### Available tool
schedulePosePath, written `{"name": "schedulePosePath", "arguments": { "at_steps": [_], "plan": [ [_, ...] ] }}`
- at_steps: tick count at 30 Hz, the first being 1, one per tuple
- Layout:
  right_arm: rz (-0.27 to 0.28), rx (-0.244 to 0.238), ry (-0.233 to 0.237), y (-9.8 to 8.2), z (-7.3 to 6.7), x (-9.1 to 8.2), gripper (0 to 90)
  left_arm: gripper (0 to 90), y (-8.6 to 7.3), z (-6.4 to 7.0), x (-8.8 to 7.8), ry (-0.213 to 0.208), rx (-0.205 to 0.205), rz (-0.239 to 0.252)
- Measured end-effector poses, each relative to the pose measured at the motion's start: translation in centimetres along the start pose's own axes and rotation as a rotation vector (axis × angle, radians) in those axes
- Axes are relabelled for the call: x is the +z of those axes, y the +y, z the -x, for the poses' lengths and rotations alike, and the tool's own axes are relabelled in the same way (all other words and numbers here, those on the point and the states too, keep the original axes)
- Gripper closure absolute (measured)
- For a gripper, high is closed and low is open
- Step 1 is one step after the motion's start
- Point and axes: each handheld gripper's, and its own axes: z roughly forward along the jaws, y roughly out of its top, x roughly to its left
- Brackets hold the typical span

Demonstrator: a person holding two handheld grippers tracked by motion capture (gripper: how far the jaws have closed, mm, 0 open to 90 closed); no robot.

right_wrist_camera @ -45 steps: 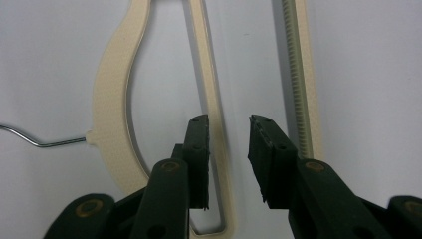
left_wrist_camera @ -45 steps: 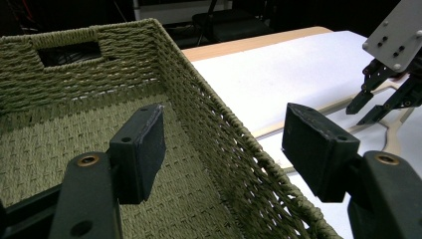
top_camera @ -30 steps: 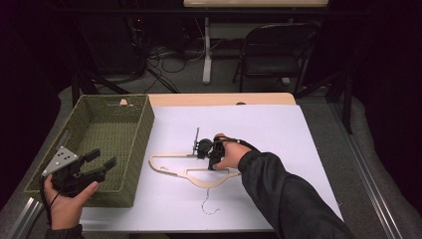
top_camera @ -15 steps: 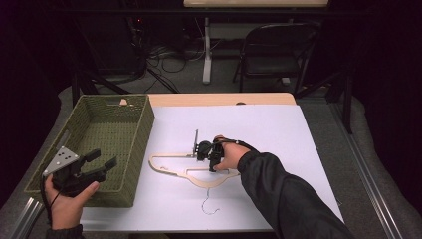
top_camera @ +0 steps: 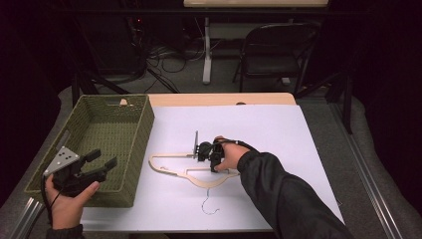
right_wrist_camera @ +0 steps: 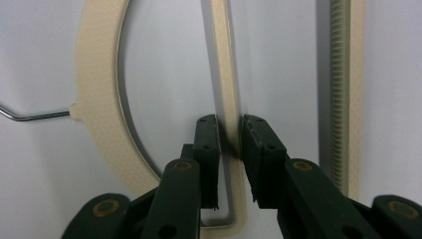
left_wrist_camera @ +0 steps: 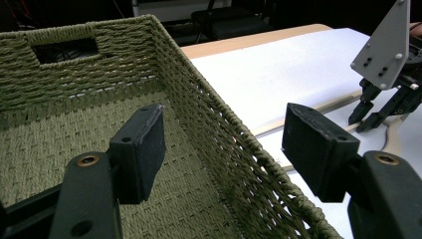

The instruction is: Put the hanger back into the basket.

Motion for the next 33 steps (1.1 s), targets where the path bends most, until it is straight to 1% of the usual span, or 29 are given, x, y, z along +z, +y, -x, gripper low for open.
{"name": "schedulePosePath", "arguments": {
  "at_steps": [2,3,5,7,9,12,13,15,16,17,19,20,22,23,26,27,28,32,33],
  "plan": [
    [0.0,0.0,0.003,0.0,0.0,0.0,77.9,33.2,0.0,0.0,0.0,0.0,-0.001,0.0],
    [-0.003,-0.001,-0.002,0.0,0.0,0.0,81.5,33.1,0.0,0.0,0.0,-0.001,-0.001,0.0],
    [-0.008,0.006,-0.006,-0.1,0.0,0.0,82.5,33.1,0.0,0.0,0.0,0.001,-0.001,0.0],
    [-0.01,-0.006,-0.008,-0.1,0.1,0.0,82.8,33.2,0.0,0.0,0.0,0.002,-0.001,0.0],
    [-0.013,-0.007,-0.013,-0.1,-0.1,0.0,83.4,33.2,0.0,0.0,0.0,0.002,-0.001,0.002],
    [-0.029,-0.022,-0.01,-0.2,-0.3,-0.1,84.6,33.4,0.0,0.0,-0.1,0.003,-0.001,0.005],
    [-0.035,-0.019,-0.006,-0.3,-0.4,-0.2,84.8,33.5,0.0,0.0,-0.1,0.003,-0.001,0.005],
    [-0.03,-0.027,-0.006,-0.4,-0.4,-0.2,85.2,33.7,0.1,0.0,-0.1,0.0,0.002,0.007],
    [-0.032,-0.021,0.004,-0.5,-0.5,-0.3,85.3,33.9,0.1,0.1,-0.1,-0.002,0.003,0.008],
    [-0.022,-0.015,0.01,-0.6,-0.4,-0.4,85.4,34.1,0.2,0.2,-0.1,-0.005,0.003,0.011],
    [-0.019,-0.018,0.011,-0.7,-0.4,-0.5,85.4,34.3,0.2,0.4,-0.1,-0.007,0.01,0.008],
    [-0.019,-0.008,0.019,-0.9,-0.4,-0.6,85.5,34.4,0.3,0.6,0.0,-0.015,0.018,0.008],
    [-0.016,-0.004,0.034,-1.2,-0.5,-0.7,85.5,34.4,0.4,0.9,0.0,-0.024,0.027,0.007],
    [-0.016,-0.004,0.034,-1.2,-0.5,-0.7,85.5,34.6,0.4,0.9,0.0,-0.024,0.027,0.007],
    [-0.011,-0.009,0.041,-1.7,-0.6,-1.0,85.6,34.8,0.7,1.6,0.3,-0.044,0.043,0.012],
    [0.0,-0.002,0.055,-2.0,-0.6,-1.3,85.6,34.8,0.8,2.1,0.4,-0.059,0.057,0.014],
    [0.0,-0.002,0.055,-2.0,-0.6,-1.3,85.6,34.8,0.8,2.1,0.4,-0.059,0.057,0.014],
    [0.017,-0.003,0.063,-2.6,-1.0,-2.1,85.6,34.8,1.1,3.4,1.0,-0.105,0.078,0.016],
    [0.027,-0.006,0.067,-2.8,-1.2,-2.5,85.6,34.8,1.3,4.1,1.3,-0.125,0.091,0.013]
  ]
}}
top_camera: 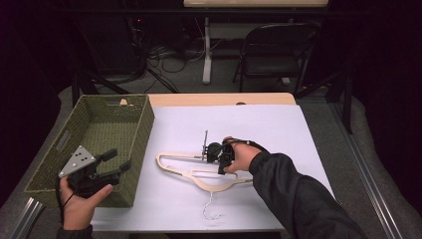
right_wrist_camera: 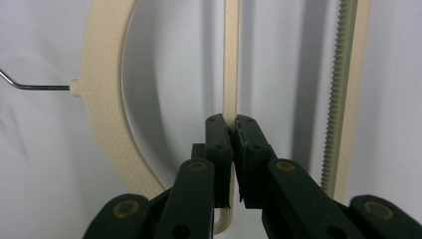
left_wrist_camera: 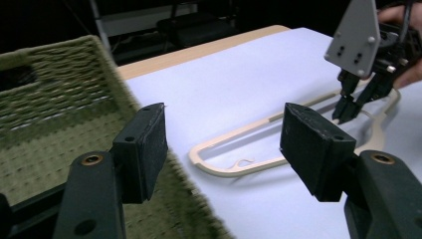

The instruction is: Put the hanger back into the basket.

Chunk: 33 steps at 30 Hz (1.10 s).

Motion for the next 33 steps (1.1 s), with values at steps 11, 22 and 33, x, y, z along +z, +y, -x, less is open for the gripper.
{"name": "schedulePosePath", "arguments": {
  "at_steps": [11,22,33],
  "plan": [
    [0.031,-0.015,0.023,-1.1,-1.0,-2.3,85.6,34.7,-0.5,4.0,4.2,-0.157,0.07,-0.054],
    [0.036,-0.03,0.029,-1.1,-1.7,-2.8,85.6,37.2,-2.2,8.1,8.5,-0.301,0.177,-0.087],
    [0.04,-0.032,0.044,-0.8,-1.8,-2.8,85.6,33.0,-4.2,10.5,11.1,-0.341,0.279,-0.119]
  ]
}}
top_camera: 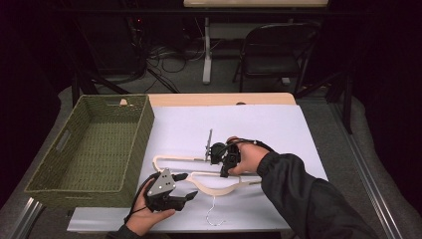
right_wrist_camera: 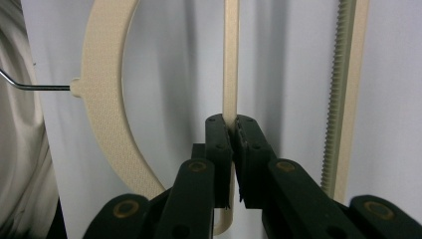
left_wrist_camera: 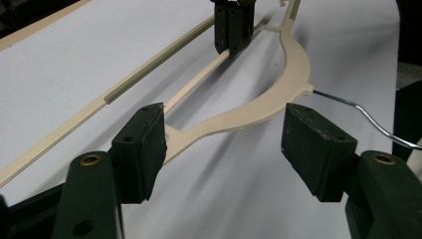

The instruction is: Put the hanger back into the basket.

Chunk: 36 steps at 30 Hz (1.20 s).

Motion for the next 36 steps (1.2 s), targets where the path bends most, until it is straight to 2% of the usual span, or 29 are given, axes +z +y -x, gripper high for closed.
{"name": "schedulePosePath", "arguments": {
  "at_steps": [5,8,13,14,15,17,21,25,27,29,31,32,36],
  "plan": [
    [-0.001,0.002,0.012,0.3,0.1,0.1,85.6,27.4,-0.2,0.4,0.8,0.02,0.026,-0.015],
    [-0.003,0.006,0.019,0.4,0.2,0.2,85.6,24.7,-0.4,0.6,1.1,0.033,0.052,-0.043],
    [-0.007,0.008,0.028,0.6,0.2,0.3,85.6,21.4,-0.6,0.6,1.3,0.065,0.069,-0.054],
    [-0.022,0.011,0.035,0.7,0.2,0.2,85.6,21.3,-0.6,0.6,1.3,0.069,0.072,-0.055],
    [-0.006,0.016,0.038,0.7,0.2,0.3,85.6,21.3,-0.6,0.7,1.4,0.078,0.08,-0.058],
    [-0.006,0.015,0.05,0.9,0.1,0.4,85.6,21.3,-0.6,0.8,1.5,0.1,0.123,-0.075],
    [-0.008,0.014,0.052,1.1,0.1,0.5,85.6,21.5,-0.6,1.0,1.7,0.103,0.143,-0.086],
    [-0.009,0.005,0.057,1.3,0.0,0.7,85.5,23.9,-0.6,1.2,1.9,0.099,0.159,-0.089],
    [-0.008,0.004,0.06,1.4,0.0,0.9,85.5,27.9,-0.7,1.2,1.9,0.085,0.163,-0.091],
    [-0.004,0.005,0.063,1.6,0.0,1.0,85.5,36.4,-0.7,1.2,1.9,0.065,0.17,-0.096],
    [-0.005,0.006,0.067,1.7,0.0,1.1,85.5,37.7,-0.7,1.2,1.9,0.062,0.175,-0.095],
    [-0.005,0.003,0.063,1.9,-0.1,1.3,85.4,40.7,-0.7,1.2,1.9,0.053,0.176,-0.101],
    [-0.011,-0.006,0.061,2.0,-0.1,1.7,85.4,43.2,-0.7,1.0,2.0,0.026,0.163,-0.114]
  ]
}}
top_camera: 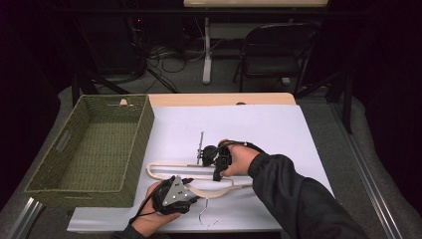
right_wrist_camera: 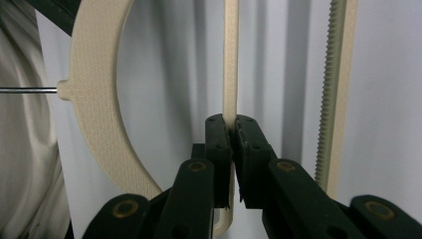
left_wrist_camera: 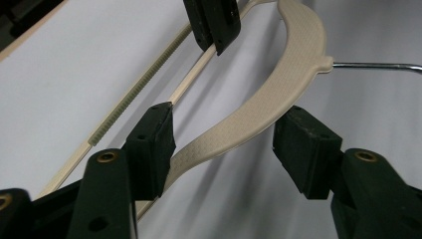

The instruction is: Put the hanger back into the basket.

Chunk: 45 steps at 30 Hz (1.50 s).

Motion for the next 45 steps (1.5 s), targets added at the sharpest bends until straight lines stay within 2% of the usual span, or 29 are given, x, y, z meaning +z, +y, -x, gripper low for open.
{"name": "schedulePosePath", "arguments": {
  "at_steps": [2,3,7,10,15,16,18,20,21,24,26,30,31,36,38,43,45],
  "plan": [
    [0.001,-0.001,0.0,0.0,0.0,0.3,85.3,45.5,0.0,-0.1,0.1,-0.016,-0.003,-0.003],
    [0.002,0.0,0.001,-0.1,0.1,0.5,85.4,48.2,-0.1,-0.2,0.2,-0.033,-0.019,-0.008],
    [0.0,0.0,0.006,-0.1,0.1,0.8,85.4,49.9,0.0,-0.3,0.3,-0.033,-0.025,-0.004],
    [0.025,0.002,0.012,-0.1,0.2,1.0,85.3,50.4,-0.1,-0.6,0.2,-0.045,-0.048,0.004],
    [0.044,0.013,-0.01,-0.4,0.0,0.9,84.5,51.3,0.0,-0.7,0.1,-0.051,-0.07,0.018],
    [0.063,-0.001,-0.035,-0.7,-0.5,0.7,81.0,52.3,0.1,-0.8,0.0,-0.053,-0.071,0.021],
    [0.084,0.004,-0.045,-1.0,-0.8,0.3,79.7,52.7,0.1,-0.9,0.0,-0.053,-0.071,0.023],
    [0.137,0.014,-0.068,-1.8,-1.2,-0.7,79.2,53.1,0.2,-0.9,-0.1,-0.056,-0.073,0.025],
    [0.178,0.018,-0.092,-2.7,-1.6,-2.0,79.0,53.2,0.2,-1.0,-0.1,-0.057,-0.078,0.026],
    [0.198,0.016,-0.093,-3.5,-2.2,-2.9,78.4,53.4,0.4,-1.0,-0.1,-0.054,-0.081,0.027],
    [0.197,-0.01,-0.1,-4.0,-3.3,-3.3,74.3,53.6,0.5,-1.1,-0.2,-0.056,-0.082,0.023],
    [0.209,-0.033,-0.096,-4.2,-4.2,-3.1,71.7,53.4,0.6,-1.3,-0.2,-0.065,-0.101,0.017],
    [0.198,-0.044,-0.097,-4.3,-4.5,-2.7,69.1,53.4,0.7,-1.4,-0.2,-0.068,-0.101,0.011],
    [0.197,-0.046,-0.089,-4.4,-4.4,-2.5,67.1,53.3,0.7,-1.4,-0.1,-0.07,-0.096,0.004],
    [0.2,-0.048,-0.072,-4.4,-4.4,-2.5,66.5,53.3,0.8,-1.4,-0.1,-0.071,-0.102,0.007],
    [0.197,-0.063,-0.061,-4.6,-4.8,-2.5,64.2,53.5,0.9,-1.7,-0.3,-0.074,-0.12,0.019],
    [0.198,-0.065,-0.082,-4.6,-4.9,-2.1,62.2,53.6,0.9,-1.7,-0.3,-0.074,-0.12,0.017]
  ]
}}
